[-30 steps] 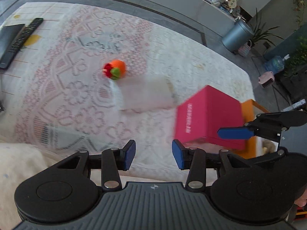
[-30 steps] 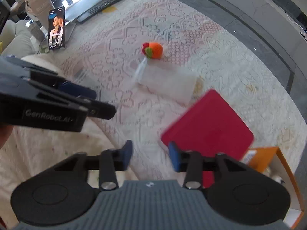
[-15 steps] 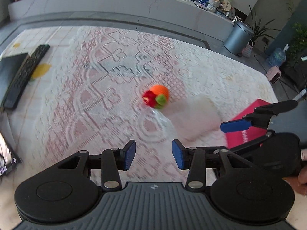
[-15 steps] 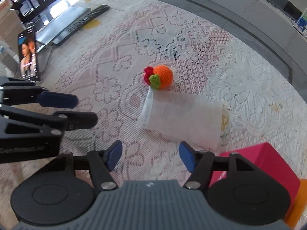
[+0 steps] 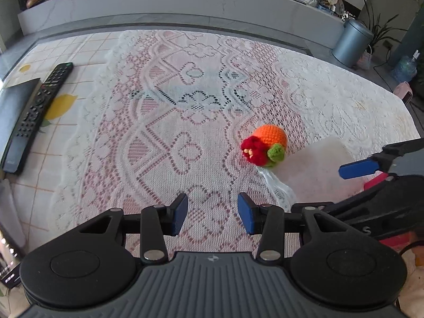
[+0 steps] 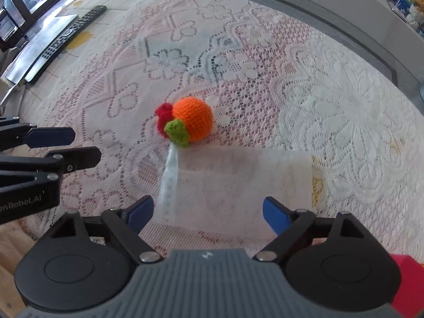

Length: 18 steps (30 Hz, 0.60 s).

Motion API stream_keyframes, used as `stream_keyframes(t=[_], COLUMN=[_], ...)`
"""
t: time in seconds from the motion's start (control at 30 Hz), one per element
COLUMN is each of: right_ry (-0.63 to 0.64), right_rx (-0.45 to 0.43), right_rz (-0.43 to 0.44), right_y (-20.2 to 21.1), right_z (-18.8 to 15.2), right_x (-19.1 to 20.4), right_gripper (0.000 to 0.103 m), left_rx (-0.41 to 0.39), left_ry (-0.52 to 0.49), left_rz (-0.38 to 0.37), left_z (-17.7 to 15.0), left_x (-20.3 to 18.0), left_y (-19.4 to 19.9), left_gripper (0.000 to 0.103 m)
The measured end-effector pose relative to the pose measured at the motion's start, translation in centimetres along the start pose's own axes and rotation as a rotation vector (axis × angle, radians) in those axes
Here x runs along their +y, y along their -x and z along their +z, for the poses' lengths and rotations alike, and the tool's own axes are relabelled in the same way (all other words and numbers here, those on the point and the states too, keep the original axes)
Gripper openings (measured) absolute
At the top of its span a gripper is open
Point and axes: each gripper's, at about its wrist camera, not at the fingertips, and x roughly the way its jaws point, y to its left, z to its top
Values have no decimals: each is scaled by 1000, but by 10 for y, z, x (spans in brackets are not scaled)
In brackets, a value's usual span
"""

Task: Organize soft objects
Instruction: 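Move both tools back over the crocheted orange and clear bag on the bed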

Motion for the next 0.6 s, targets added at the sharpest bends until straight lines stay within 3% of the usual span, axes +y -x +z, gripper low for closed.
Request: stream_keyframes(t=[0.17,0.37,0.47,0.6], right_ry=[-83,-45,-28,-26], right_rx=[58,53,43,42], right_rz=[31,-12,-25,-31], right_y=[-18,-22,-20,-13], right_z=[2,-1,-2,-1], right_x=[-15,-6,-5,-11], right_gripper=[89,91,82,53], left_rx=[-13,-1,-5,-15], left_ry=[-24,-23,-29,-62], left_rz=[0,-4,-16,-33], left_z=[-1,-2,-2,-2], left_x=[-5,-5,-5,-11], left_y=[-4,-9,-9,-7], left_gripper=[51,51,51,51])
